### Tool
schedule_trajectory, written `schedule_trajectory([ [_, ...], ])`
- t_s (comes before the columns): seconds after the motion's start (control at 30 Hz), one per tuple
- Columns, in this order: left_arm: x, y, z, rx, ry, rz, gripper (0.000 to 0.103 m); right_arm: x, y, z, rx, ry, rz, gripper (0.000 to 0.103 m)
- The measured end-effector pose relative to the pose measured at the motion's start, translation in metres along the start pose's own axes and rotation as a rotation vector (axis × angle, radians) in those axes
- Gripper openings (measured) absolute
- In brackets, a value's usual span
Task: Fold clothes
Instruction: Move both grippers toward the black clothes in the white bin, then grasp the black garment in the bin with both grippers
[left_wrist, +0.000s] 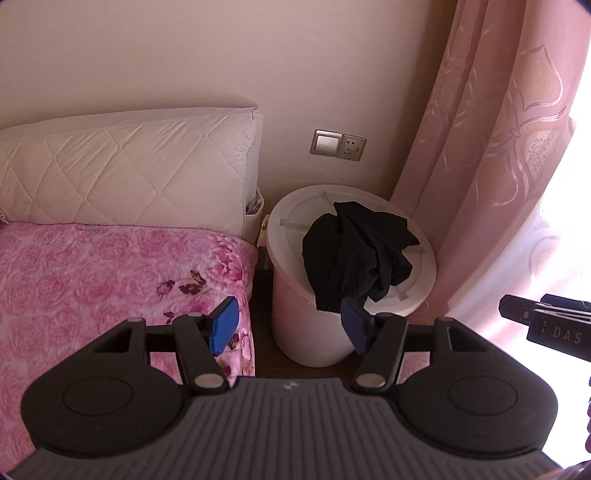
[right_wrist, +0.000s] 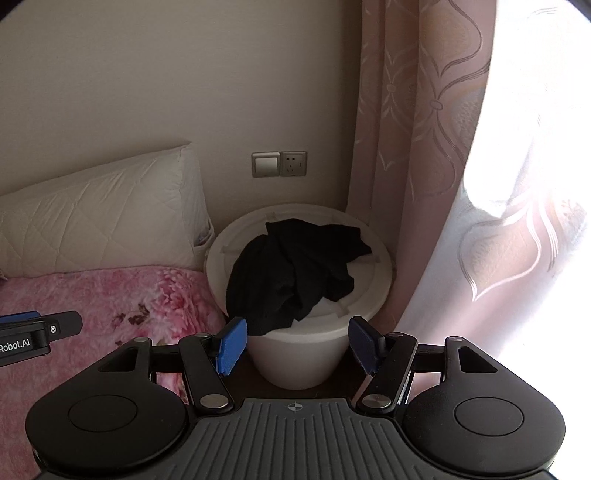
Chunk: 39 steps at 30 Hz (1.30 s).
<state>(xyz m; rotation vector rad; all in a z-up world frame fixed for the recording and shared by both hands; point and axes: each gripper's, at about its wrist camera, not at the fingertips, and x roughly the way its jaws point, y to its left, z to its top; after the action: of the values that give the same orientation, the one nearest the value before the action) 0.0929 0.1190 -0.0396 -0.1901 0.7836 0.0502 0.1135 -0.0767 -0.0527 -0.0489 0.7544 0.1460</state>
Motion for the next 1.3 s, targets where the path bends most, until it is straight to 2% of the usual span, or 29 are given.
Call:
schedule_trajectory([
  [0.53, 0.077, -0.049, 0.043, 0.026, 0.085, 0.024, 0.058, 0.077, -0.047, 0.043, 0.025, 0.068, 0.019, 0.065],
  [0.8, 0.126, -0.065, 0.057, 0.043, 0.162, 0.033, 0.058, 0.125, -0.070, 0.055, 0.062, 0.148, 0.025, 0.065],
  [0.93, 0.149, -0.070, 0.059, 0.052, 0.191, 0.039, 0.062, 0.150, -0.080, 0.058, 0.085, 0.189, 0.027, 0.065],
  [1.1, 0.178, -0.074, 0.065, 0.052, 0.225, 0.024, 0.062, 0.178, -0.090, 0.060, 0.108, 0.235, 0.031, 0.065],
  [1.3, 0.215, -0.082, 0.069, 0.106, 0.224, 0.018, 0.062, 0.210, -0.095, 0.063, 0.109, 0.259, 0.057, 0.065],
])
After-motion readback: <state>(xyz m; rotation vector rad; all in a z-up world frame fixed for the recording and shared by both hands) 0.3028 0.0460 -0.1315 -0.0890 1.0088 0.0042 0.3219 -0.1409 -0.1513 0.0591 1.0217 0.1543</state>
